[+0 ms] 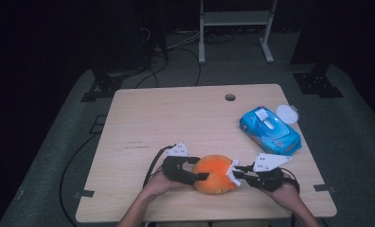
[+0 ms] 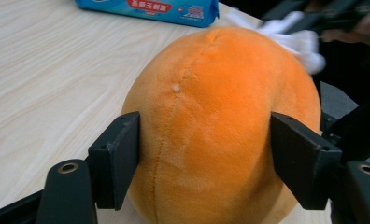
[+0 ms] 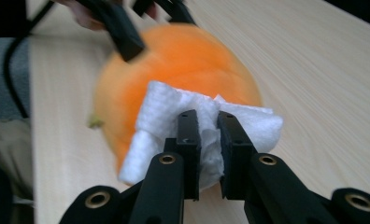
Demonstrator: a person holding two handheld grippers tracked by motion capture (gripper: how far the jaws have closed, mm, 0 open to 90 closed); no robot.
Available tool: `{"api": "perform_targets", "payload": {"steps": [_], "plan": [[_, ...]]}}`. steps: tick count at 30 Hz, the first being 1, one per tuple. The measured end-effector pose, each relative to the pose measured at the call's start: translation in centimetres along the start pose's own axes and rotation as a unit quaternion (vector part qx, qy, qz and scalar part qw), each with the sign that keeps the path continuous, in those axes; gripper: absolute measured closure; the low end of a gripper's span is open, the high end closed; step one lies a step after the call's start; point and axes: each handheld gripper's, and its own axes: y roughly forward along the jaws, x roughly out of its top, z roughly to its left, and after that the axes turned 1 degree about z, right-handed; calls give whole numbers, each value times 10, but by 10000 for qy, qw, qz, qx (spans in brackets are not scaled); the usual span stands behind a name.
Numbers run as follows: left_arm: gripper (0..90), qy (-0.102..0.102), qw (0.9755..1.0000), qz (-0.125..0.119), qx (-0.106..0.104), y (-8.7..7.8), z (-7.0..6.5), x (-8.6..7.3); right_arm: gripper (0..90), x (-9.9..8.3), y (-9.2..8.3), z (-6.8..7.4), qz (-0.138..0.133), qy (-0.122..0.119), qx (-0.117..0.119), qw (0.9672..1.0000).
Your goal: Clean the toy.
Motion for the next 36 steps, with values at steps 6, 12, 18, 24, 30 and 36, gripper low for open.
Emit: {"api": "perform_targets", "payload": {"steps": [6, 12, 18, 24, 30, 36], "plan": [[260, 136, 9999, 17, -1, 1, -5, 1, 798, 1, 2, -7, -54, 145, -7, 9999], [239, 429, 9989, 64, -152, 2, -12, 2, 798, 13, 1, -7, -464, 285, 199, 9983], [46, 303, 9992, 97, -256, 4, -8, 11, 797, 8, 3, 0, -313, 100, 560, 9979], [183, 404, 9986, 253, -222, 14, -13, 9, 797, 10, 7, 3, -216, -42, 580, 9981], [380, 776, 9958, -280, 399, 8, -25, 18, 798, 13, -1, -5, -336, 62, 110, 9994], [340, 876, 9944, -152, 576, 14, -21, 13, 798, 12, 2, -12, -370, 232, -64, 9990]]}}
